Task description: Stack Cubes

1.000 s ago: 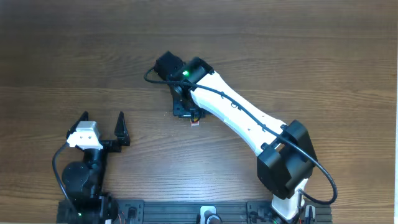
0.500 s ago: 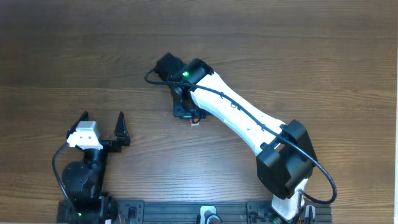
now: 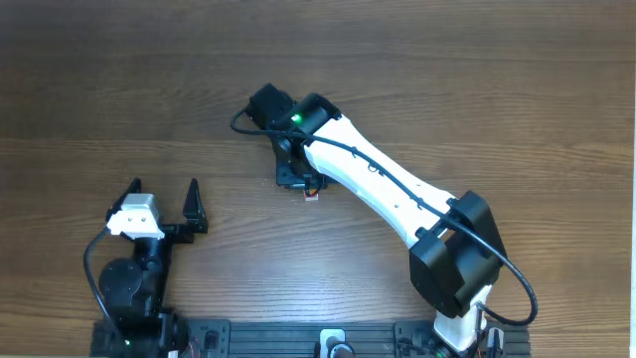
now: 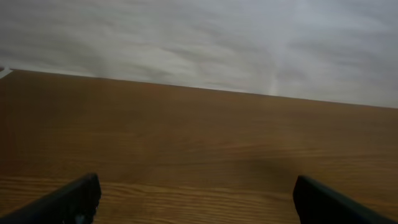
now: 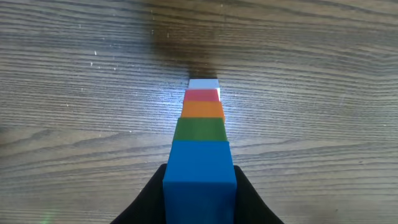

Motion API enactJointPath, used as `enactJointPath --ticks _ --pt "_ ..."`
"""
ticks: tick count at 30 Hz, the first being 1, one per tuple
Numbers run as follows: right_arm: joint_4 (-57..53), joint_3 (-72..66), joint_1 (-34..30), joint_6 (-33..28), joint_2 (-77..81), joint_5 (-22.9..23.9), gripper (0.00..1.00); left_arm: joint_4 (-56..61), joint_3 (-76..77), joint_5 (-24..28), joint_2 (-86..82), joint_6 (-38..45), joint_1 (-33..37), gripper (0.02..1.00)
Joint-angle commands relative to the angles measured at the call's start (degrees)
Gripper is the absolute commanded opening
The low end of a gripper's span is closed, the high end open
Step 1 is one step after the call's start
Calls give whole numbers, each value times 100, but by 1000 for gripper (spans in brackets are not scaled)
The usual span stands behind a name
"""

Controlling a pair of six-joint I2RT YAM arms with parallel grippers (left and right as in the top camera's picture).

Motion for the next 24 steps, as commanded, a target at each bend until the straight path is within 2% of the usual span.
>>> enactJointPath --ticks 1,2,3,9,17,21,24 --pt "-4 -50 0 -28 179 37 314 -9 -31 57 -28 101 28 998" --pt "-4 -50 0 -28 179 37 400 -9 -31 57 -28 101 28 1000" --pt "-9 -50 0 -28 179 37 540 -9 -31 57 -28 101 28 1000" --pt "-7 -50 0 -28 179 39 993 -9 -31 57 -28 101 28 1000" --pt "31 11 -20 -39 173 184 991 -9 -31 57 -28 101 28 1000" --pt "144 223 -133 -498 61 249 993 -9 -31 57 -28 101 28 1000" --pt "402 310 -535 -1128 -299 308 991 -9 -31 57 -28 101 28 1000"
